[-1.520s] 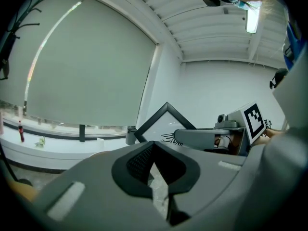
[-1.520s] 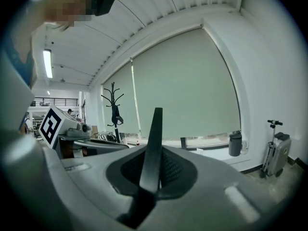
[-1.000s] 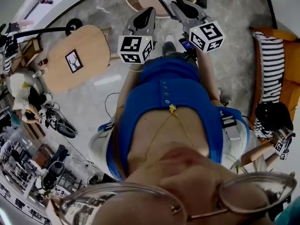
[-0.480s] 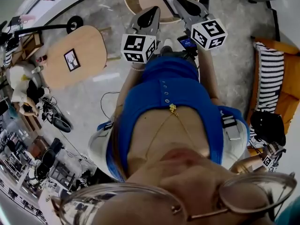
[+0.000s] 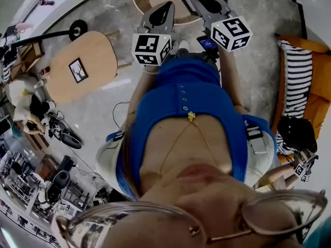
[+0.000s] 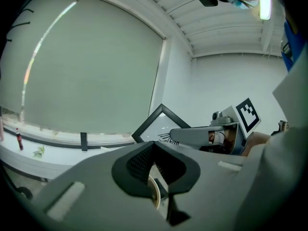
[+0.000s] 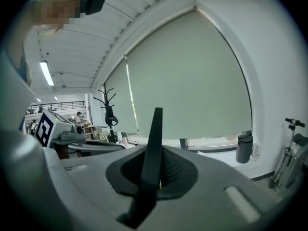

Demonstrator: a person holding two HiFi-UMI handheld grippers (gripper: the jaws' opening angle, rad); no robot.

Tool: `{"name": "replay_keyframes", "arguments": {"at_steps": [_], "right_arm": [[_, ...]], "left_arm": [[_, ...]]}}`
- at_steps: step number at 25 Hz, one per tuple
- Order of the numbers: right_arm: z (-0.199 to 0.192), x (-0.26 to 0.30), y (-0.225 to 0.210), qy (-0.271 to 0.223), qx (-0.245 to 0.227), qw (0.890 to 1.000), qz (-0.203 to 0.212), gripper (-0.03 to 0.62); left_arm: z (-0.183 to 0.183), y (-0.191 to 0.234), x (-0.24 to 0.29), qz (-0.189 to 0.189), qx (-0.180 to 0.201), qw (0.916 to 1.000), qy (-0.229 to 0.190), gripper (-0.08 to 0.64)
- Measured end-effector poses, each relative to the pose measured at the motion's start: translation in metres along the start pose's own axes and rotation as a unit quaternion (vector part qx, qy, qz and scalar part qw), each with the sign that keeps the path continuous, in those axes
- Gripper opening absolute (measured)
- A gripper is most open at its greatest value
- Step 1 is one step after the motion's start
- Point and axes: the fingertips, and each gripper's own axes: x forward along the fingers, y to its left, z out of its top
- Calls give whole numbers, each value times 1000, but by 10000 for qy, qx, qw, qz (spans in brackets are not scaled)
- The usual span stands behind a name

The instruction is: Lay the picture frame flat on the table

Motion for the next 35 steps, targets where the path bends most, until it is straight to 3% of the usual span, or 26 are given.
{"name": "replay_keyframes", "arguments": {"at_steps": [11, 15, 23, 29, 35], "right_arm": [[17, 56, -18, -177, 137, 9966, -794, 21], [25, 109, -19, -205, 115, 9961, -855, 21], [24, 172, -28, -171, 172, 9947, -1001, 21], [15, 175, -63, 5, 197, 9936, -1110, 21], [18, 164, -75, 100, 197, 9956, -907, 21]], "left_arm": [[27, 66, 41, -834, 146, 9964, 42, 2], [33, 119, 54, -947, 114, 9953, 150, 0], [33, 179, 78, -1243, 177, 9914, 368, 0], [24, 172, 116, -1432, 188, 9879, 562, 2], [29, 155, 132, -1321, 128, 9894, 591, 2]]}}
